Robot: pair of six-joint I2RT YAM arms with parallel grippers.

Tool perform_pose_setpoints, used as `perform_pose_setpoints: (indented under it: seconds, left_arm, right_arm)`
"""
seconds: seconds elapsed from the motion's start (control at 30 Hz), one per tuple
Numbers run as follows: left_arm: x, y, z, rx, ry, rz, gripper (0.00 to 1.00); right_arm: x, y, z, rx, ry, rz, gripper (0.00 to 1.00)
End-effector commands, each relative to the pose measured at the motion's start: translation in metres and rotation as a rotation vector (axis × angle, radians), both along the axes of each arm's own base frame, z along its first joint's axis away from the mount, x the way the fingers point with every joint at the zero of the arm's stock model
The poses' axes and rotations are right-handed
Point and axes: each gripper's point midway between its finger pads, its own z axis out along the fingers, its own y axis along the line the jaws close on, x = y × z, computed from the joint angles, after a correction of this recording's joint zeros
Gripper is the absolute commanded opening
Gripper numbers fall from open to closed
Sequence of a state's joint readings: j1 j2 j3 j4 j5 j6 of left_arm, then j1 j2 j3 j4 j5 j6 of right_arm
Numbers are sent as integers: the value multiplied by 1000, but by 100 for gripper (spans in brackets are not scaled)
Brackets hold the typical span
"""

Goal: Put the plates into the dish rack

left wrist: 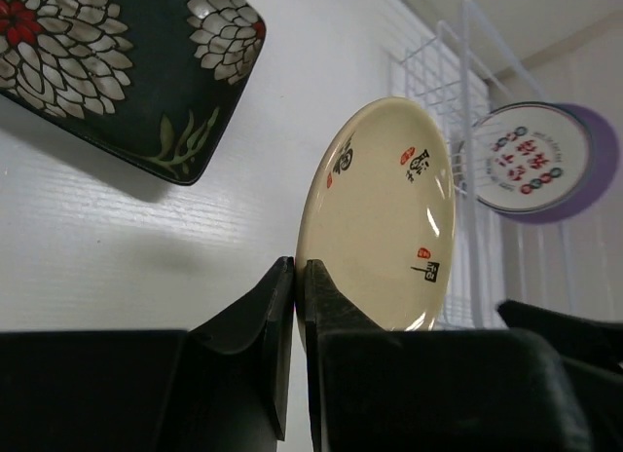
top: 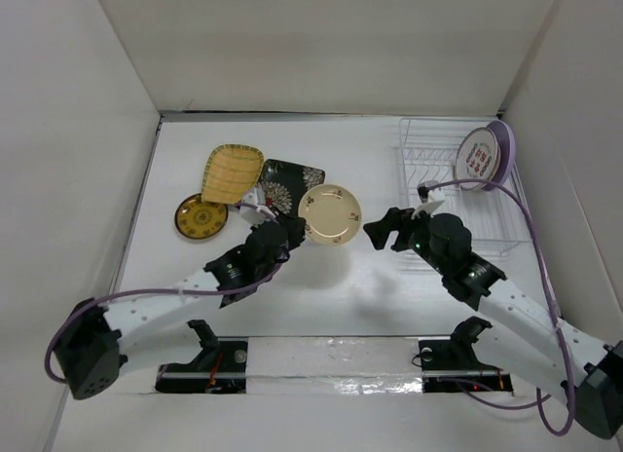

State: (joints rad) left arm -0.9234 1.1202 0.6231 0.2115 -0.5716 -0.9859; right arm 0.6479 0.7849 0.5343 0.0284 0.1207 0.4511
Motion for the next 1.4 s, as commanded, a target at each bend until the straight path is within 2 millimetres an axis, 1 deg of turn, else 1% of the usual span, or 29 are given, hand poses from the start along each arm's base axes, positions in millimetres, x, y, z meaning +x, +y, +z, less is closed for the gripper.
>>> perform_pose_setpoints:
  seconds: [0.0, 0.07, 0.1, 0.17, 0.3, 0.4, 0.47, 0.5, 0.63, 0.67, 0.7, 0.73, 0.77, 0.8, 0.83, 0.87, 0.93, 0.97, 1.0, 1.03, 1.1, 1.13, 1.17, 1.2, 1.23, 1.27, 1.3, 1.33, 1.37]
  left_arm:
    - [-15, 9, 40, -95, -121, -58, 0]
    - [-25, 11, 45, -105, -140, -105, 0]
    - [-29, 17, 52, -124, -161, -115, 0]
    - [-36, 17, 56, -133, -175, -152, 0]
    - [-42, 23, 68, -133, -223, -193, 0]
    - [-47, 19, 72, -134, -234, -235, 0]
    - [-50, 16, 76, -137, -248, -264, 0]
    - [-52, 15, 80, -143, -263, -275, 0]
    - [-51, 18, 84, -118, -279, -278, 0]
    - [-50, 18, 83, -90, -280, -283, 2]
    - [-49, 17, 81, -64, -272, -284, 10]
    - [-46, 18, 81, -42, -274, -279, 32]
    - [-45, 18, 81, -18, -279, -279, 42]
    - [-42, 20, 82, 27, -282, -277, 50]
    - [-38, 24, 83, 51, -287, -253, 61]
    - [-36, 27, 83, 71, -292, -240, 64]
    - [-31, 37, 82, 103, -319, -185, 68]
    - [-30, 40, 80, 105, -330, -175, 68]
    - [-29, 41, 77, 97, -352, -166, 68]
    - [-29, 42, 76, 113, -368, -170, 67]
    - [-28, 42, 74, 138, -383, -174, 65]
    - [-27, 40, 71, 175, -396, -194, 57]
    - [-26, 39, 67, 196, -402, -202, 53]
    - [-28, 35, 64, 211, -409, -221, 51]
    - [-32, 30, 59, 227, -414, -246, 41]
    - [-31, 30, 54, 265, -420, -254, 35]
    - [-30, 29, 44, 285, -411, -263, 31]
    - [-31, 26, 41, 281, -406, -278, 22]
    - [-32, 22, 38, 283, -403, -297, 18]
  right_arm:
    - [6, 26, 32, 89, -56, 125, 88]
    - [3, 44, 30, 104, -35, 218, 90]
    - [4, 50, 36, 127, -47, 244, 90]
    - [3, 63, 35, 143, -32, 303, 90]
    - [0, 80, 46, 197, -35, 375, 88]
    - [0, 87, 49, 214, -29, 391, 84]
    - [2, 92, 44, 211, -7, 391, 67]
    - [5, 93, 43, 215, 2, 379, 47]
    - [8, 93, 52, 243, -11, 351, 0]
    - [8, 91, 60, 254, -28, 343, 0]
    - [13, 85, 63, 251, -34, 295, 0]
    - [21, 77, 73, 249, -58, 255, 0]
    - [25, 68, 83, 246, -83, 219, 0]
    - [39, 48, 82, 219, -74, 124, 0]
    - [46, 36, 89, 193, -98, 76, 0]
    - [54, 24, 105, 182, -128, 21, 0]
    - [79, -29, 104, 56, -145, -237, 0]
    - [86, -47, 118, 20, -172, -327, 0]
    - [96, -80, 111, -64, -158, -500, 0]
    - [101, -106, 110, -150, -158, -595, 0]
    - [107, -149, 119, -240, -169, -784, 0]
    - [114, -162, 111, -321, -151, -832, 0]
    - [115, -190, 113, -352, -146, -946, 0]
    - [119, -200, 111, -368, -143, -981, 0]
    - [126, -208, 106, -376, -129, -1003, 0]
    - [129, -223, 102, -380, -118, -1044, 0]
    - [135, -229, 103, -366, -133, -1062, 0]
    - [140, -235, 101, -368, -131, -1080, 0]
    - [149, -239, 91, -381, -114, -1092, 0]
